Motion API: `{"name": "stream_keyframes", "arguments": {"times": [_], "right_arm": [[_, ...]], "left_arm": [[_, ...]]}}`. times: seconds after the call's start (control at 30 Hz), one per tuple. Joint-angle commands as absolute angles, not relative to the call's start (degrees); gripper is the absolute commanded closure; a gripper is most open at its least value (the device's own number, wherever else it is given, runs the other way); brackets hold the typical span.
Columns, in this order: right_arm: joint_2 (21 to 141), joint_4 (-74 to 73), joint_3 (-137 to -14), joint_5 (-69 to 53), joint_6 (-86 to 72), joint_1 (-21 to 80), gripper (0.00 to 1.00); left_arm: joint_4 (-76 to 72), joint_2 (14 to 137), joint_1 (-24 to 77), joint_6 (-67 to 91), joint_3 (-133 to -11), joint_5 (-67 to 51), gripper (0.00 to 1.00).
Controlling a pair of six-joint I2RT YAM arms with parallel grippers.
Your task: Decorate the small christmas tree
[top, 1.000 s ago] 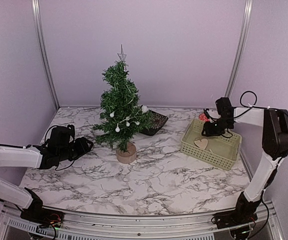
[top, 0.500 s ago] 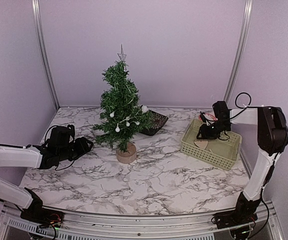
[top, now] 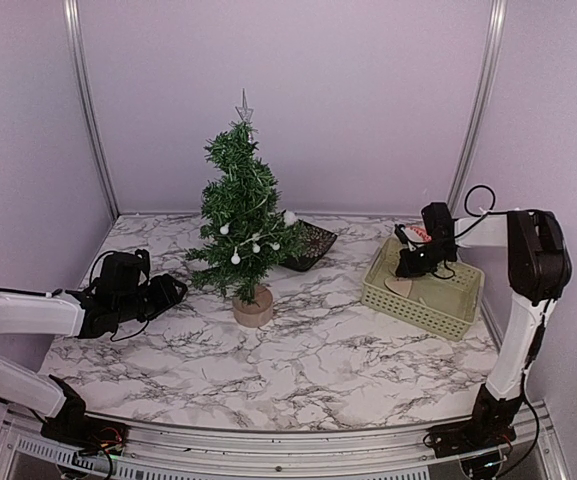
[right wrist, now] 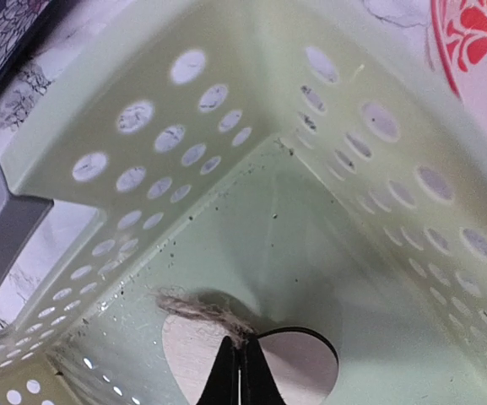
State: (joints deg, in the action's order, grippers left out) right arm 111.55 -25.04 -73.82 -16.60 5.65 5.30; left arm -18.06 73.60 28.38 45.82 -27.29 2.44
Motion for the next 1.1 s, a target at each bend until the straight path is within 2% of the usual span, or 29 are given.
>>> {"name": "stream_keyframes", "arguments": {"times": [0.0, 0.3, 0.6, 0.87, 1.07], "right_arm": [[109.49, -23.90, -75.26, -17.22, 5.90, 5.68, 1.00], [97.72, -24.47, -70.25, -19.49, 4.29, 6.18, 1.00], [82.99, -29.65, -70.19, -20.69, 3.25, 12.64, 1.00], [73.98, -30.99, -69.74, -26.04, 0.38, 26.15, 1.00], [70.91, -28.79, -68.63, -25.42, -3.96, 39.79, 1.00]], "left_arm": [[-17.06, 72.37, 28.04, 44.94, -29.00, 2.20, 0.42], [-15.60, 63.05, 28.04, 42.72, -26.36, 1.93, 0.42], [-0.26, 46.05, 28.04, 33.75, -28.03, 4.24, 0.42], [10.85, 33.49, 28.42, 24.89, -32.52, -2.11, 0.43], [12.32, 27.80, 30.07, 20.44, -33.53, -9.44, 0.44]]}}
